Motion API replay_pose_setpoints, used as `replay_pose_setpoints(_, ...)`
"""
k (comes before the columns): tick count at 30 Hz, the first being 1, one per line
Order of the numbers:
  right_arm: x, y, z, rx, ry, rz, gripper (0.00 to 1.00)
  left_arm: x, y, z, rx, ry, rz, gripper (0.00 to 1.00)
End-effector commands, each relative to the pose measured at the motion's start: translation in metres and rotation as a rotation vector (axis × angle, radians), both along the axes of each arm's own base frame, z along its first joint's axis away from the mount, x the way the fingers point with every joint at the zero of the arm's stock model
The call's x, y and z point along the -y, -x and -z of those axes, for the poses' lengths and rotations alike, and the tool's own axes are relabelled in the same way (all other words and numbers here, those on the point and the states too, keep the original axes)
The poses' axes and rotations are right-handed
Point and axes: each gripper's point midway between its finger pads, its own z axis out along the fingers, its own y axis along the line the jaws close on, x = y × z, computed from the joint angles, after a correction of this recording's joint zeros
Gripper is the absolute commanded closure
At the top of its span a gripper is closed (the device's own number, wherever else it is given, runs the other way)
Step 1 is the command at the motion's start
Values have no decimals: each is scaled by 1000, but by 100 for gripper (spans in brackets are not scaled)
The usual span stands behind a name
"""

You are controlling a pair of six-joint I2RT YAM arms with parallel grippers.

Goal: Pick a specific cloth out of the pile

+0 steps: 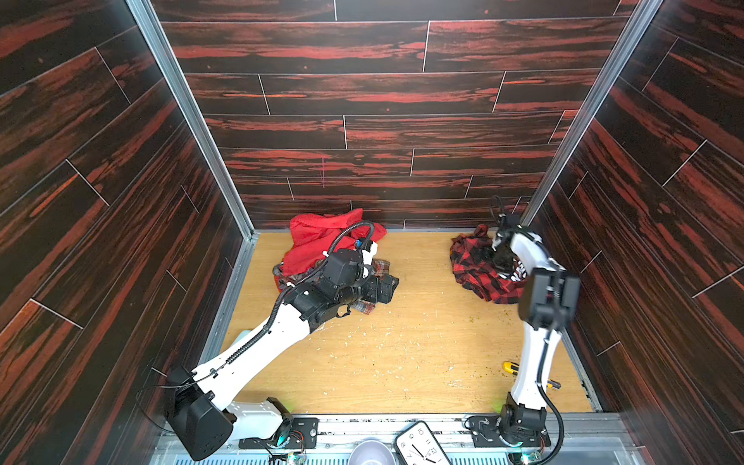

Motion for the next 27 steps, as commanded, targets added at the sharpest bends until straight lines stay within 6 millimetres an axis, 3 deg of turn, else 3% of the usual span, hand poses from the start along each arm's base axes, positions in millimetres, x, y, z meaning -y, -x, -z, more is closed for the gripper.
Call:
replay_pose_setpoints(1,36,25,-74,265,-90,205,13,6,0,-6,9,7,26,1)
replay_pose_setpoints(4,58,66,-62,274,-108,291,13,9,1,-5,9,21,36,1)
replay_pose_setpoints(6,72,87,-42,227,-110,346,12,13,0,-4,4,28,47,1)
replay_pose_setpoints(9,90,104,-22,215,-223,427,12,18,0,-2,-9,33,70,1)
replay_pose_setpoints(17,131,108,4,126,-81,468,14,14,3,-3,-7,39,55,1)
replay_pose_setpoints(27,155,102,30,38,-45,497,15,13,2,-5,-15,31,50,1)
